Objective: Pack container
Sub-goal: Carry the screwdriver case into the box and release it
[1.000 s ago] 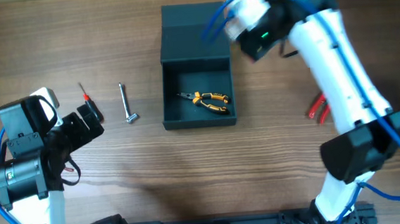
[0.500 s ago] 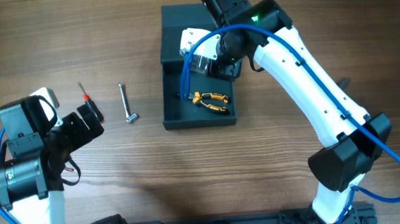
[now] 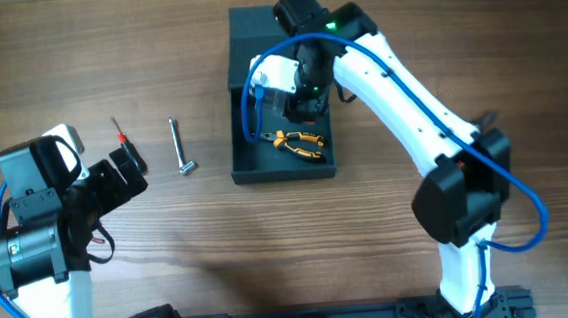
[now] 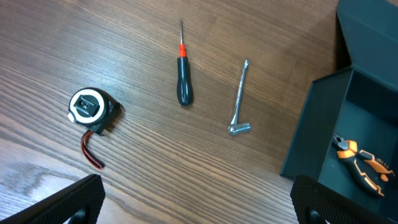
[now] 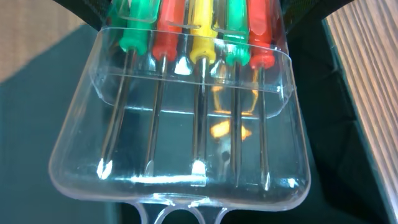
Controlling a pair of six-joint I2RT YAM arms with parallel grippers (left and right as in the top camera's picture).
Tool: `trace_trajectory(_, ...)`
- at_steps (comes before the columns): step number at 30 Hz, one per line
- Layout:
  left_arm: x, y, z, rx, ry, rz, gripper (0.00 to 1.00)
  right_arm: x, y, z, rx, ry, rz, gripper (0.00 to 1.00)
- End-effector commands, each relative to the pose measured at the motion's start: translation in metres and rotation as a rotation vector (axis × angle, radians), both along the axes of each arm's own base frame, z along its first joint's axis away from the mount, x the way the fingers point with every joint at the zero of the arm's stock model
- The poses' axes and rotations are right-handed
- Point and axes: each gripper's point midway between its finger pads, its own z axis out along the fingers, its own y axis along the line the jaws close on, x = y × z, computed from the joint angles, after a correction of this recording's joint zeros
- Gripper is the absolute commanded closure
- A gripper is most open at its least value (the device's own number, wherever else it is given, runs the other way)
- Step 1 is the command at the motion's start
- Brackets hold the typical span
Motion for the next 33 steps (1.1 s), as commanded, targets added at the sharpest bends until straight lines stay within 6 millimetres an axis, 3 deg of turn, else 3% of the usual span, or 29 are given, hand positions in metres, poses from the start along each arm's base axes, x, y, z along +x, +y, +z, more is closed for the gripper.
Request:
trace_trajectory(1, 0.001, 0.000, 0.010, 0.006, -0.032, -0.018, 0.00, -0.005, 0.009, -0.024, 0.017, 0.070, 0.025, 0.96)
trace_trajectory(25, 0.001, -0.001, 0.010, 0.006, -0.031, -0.017, 0.00, -0.006, 0.014, -0.106, -0.027, 0.212, 0.008, 0.94)
trace_trajectory(29, 0.001, -0.001, 0.010, 0.006, -0.031, -0.017, 0.00, -0.004, 0.015, -0.108, -0.022, 0.210, -0.022, 0.67)
trace_trajectory(33, 0.001, -0.001, 0.010, 0.006, -0.031, -0.018, 0.00, -0.004, 0.015, -0.108, -0.021, 0.214, -0.043, 0.57)
